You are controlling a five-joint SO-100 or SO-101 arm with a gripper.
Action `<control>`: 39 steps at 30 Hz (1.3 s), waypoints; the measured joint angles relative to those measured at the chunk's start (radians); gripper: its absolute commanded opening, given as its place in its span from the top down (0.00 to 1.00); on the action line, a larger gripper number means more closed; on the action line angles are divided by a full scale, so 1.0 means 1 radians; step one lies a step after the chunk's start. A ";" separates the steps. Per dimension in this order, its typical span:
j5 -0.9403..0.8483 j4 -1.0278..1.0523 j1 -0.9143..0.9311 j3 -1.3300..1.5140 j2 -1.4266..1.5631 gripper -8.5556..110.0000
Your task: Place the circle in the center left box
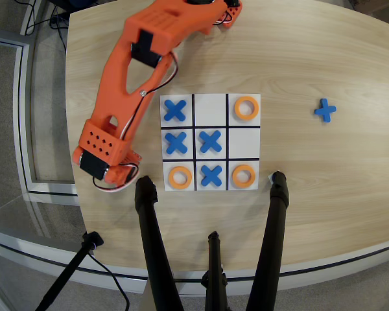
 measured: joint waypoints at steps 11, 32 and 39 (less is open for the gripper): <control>0.061 -0.057 -0.308 0.551 0.607 0.93; 0.187 -0.476 -0.811 1.385 1.149 0.93; 0.209 -0.528 -0.864 1.298 0.965 0.93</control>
